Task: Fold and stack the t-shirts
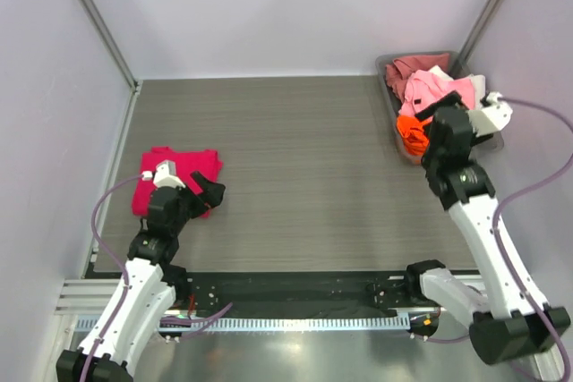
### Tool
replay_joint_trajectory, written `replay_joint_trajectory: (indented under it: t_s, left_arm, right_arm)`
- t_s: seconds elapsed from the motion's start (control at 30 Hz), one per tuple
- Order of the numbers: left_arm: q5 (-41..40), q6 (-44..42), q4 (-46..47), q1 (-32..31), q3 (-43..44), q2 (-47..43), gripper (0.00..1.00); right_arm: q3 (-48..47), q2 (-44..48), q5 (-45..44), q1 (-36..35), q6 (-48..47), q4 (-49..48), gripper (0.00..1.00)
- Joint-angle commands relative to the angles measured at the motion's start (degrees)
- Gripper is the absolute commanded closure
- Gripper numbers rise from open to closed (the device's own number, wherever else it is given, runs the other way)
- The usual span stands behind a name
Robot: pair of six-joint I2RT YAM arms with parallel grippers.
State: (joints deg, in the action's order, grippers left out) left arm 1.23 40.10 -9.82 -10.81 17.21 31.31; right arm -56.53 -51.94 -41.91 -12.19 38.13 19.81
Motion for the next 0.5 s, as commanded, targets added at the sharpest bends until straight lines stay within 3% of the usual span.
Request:
replay_joint_trajectory:
  t_s: [0.0,0.23,0.47]
  left_arm:
    - [2.02,-0.37,1.04,0.00,-0.51,-0.90,0.00]
    - [1.31,-0.37,0.51,0.00,-0.51,-1.43,0.01]
    - [1.49,-0.19,0.95,0.00,-0.07,0.33,0.01]
  right_arm:
    - [-7.96,-9.03,-1.35,5.23,2.38,4.80,0.21]
    - [-22.99,-32.48,5.78,14.11,3.44,5.59,0.23]
    - [-36.43,-49.54,12.11,19.56,3.00,5.68,0.24]
